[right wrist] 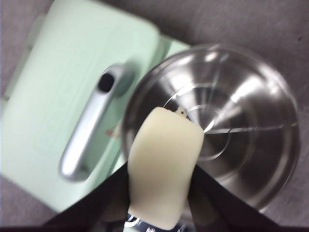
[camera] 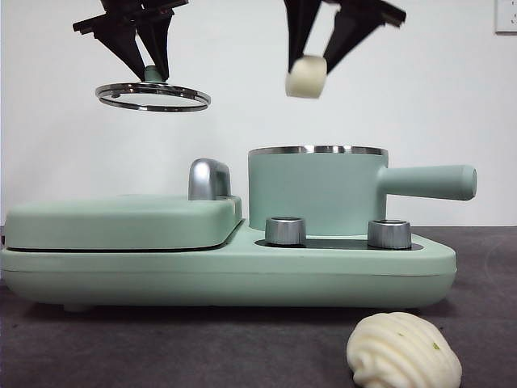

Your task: Put the buns in a small steamer

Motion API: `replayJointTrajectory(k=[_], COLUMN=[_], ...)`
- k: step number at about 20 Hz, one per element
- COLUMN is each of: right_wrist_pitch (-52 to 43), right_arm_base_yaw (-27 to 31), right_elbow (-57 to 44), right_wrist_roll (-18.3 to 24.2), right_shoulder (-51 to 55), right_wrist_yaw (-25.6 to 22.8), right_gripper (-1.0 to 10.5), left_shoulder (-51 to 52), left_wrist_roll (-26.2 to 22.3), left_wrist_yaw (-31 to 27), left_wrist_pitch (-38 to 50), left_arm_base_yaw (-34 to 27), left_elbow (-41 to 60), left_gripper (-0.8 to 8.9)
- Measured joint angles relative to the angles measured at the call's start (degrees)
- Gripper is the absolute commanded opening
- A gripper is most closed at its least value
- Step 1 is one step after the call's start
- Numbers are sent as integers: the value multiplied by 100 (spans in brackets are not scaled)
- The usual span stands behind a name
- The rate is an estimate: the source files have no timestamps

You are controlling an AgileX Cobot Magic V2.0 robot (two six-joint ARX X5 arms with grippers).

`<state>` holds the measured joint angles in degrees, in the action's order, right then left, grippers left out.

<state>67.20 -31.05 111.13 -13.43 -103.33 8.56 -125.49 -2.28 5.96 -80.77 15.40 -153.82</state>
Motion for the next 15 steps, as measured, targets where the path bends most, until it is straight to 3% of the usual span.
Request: replayJointTrajectory(k=[8,15], right_wrist_pitch=[74,68], right_arm_base_yaw=[79,105], right_elbow=[291,293], right_wrist_roll=[411,466], right_shoulder=[-1180,-1576], right_wrist_yaw=[52,46], right_gripper=[164,190], left_shoulder=[0,0], left_wrist_roll=[15,15], left_wrist_yaw=[0,0], left_wrist_pitch=[0,0], left_arm_base_yaw=[0,0], left_elbow=[0,0], left_gripper=[87,87])
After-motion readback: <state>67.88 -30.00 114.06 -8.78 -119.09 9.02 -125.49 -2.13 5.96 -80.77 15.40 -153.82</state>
